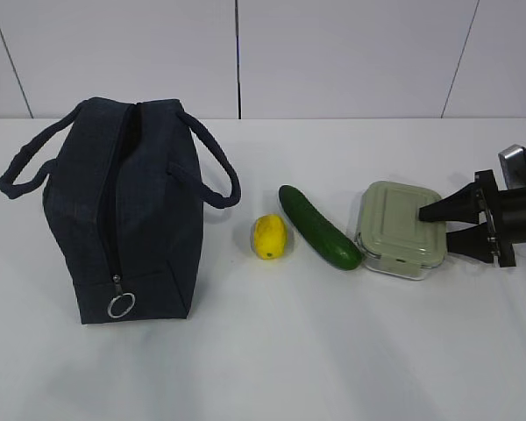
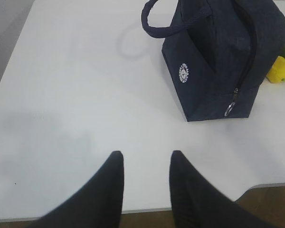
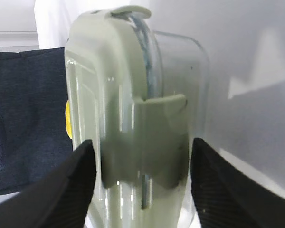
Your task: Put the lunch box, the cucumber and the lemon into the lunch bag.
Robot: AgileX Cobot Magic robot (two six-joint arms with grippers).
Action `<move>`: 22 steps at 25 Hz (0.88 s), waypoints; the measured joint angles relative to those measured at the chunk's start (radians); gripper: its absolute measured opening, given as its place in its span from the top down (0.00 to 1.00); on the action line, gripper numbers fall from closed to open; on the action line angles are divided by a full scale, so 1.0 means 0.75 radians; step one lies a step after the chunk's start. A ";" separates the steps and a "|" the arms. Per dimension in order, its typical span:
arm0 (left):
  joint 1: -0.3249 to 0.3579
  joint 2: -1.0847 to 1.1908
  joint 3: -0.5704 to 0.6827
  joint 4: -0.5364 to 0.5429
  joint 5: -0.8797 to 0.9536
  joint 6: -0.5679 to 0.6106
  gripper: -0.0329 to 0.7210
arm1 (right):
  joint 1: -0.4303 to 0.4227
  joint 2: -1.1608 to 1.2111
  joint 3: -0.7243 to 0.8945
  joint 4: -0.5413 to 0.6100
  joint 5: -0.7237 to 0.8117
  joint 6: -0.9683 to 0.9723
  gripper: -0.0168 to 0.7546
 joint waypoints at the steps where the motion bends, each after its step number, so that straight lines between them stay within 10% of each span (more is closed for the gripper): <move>1: 0.000 0.000 0.000 0.000 0.000 0.000 0.65 | 0.000 0.000 0.000 0.000 0.000 0.000 0.36; 22: 0.000 0.000 0.000 0.000 0.000 0.000 0.65 | 0.000 0.000 0.000 -0.011 0.000 0.000 0.38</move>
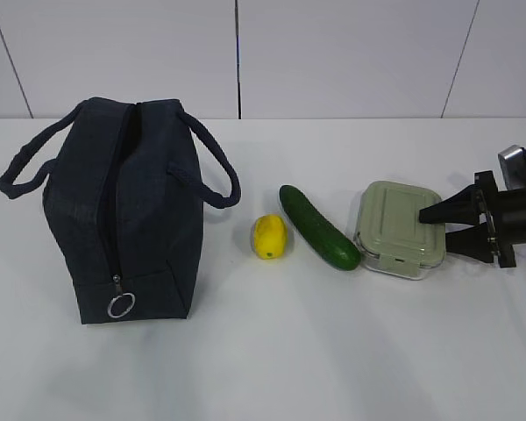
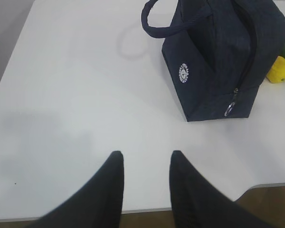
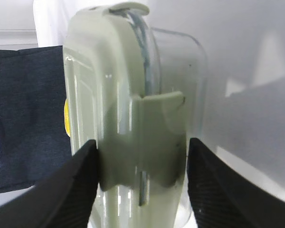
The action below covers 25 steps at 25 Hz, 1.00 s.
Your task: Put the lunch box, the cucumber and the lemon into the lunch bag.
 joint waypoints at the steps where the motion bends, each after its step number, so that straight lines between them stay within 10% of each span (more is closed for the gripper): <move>1: 0.000 0.000 0.000 0.000 0.000 0.000 0.65 | 0.000 0.000 0.000 0.000 0.000 0.000 0.38; 25: 0.000 0.000 0.000 0.000 0.000 0.000 0.65 | 0.000 0.000 -0.001 0.000 0.000 0.000 0.45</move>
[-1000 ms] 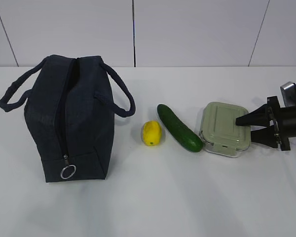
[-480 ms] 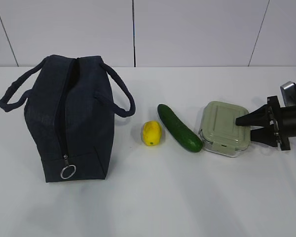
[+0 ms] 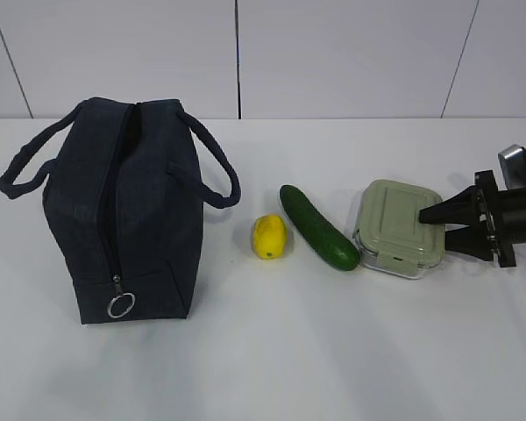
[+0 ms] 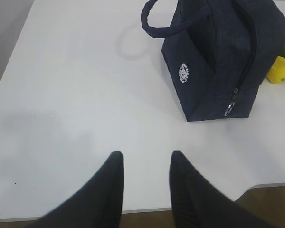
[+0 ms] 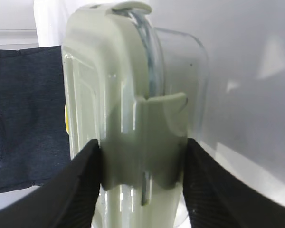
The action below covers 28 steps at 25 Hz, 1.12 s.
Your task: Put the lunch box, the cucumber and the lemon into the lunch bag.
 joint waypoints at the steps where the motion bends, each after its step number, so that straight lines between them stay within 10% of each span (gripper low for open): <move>1: 0.000 0.000 0.000 0.000 0.000 0.000 0.65 | 0.000 0.000 0.000 0.000 0.000 0.000 0.45; 28: 0.000 0.000 0.000 0.000 0.000 0.000 0.65 | 0.000 -0.020 0.000 -0.031 -0.019 0.039 0.46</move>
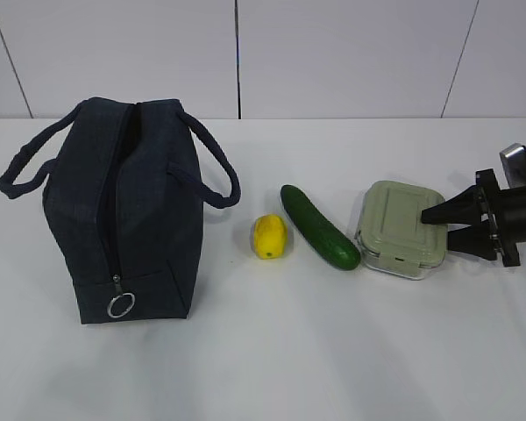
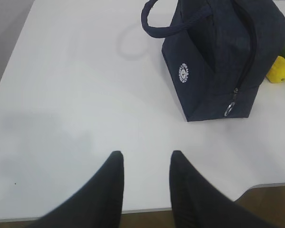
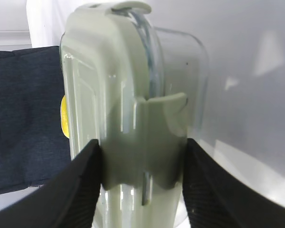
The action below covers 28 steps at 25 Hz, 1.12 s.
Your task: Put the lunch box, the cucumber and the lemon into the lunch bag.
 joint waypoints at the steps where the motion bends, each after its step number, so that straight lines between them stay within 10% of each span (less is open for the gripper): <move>1: 0.000 0.000 0.000 0.000 0.000 0.000 0.65 | 0.000 0.000 0.000 0.000 0.000 0.000 0.46; 28: 0.000 0.000 0.000 0.000 0.000 0.000 0.65 | 0.000 -0.015 0.000 -0.017 -0.011 0.026 0.46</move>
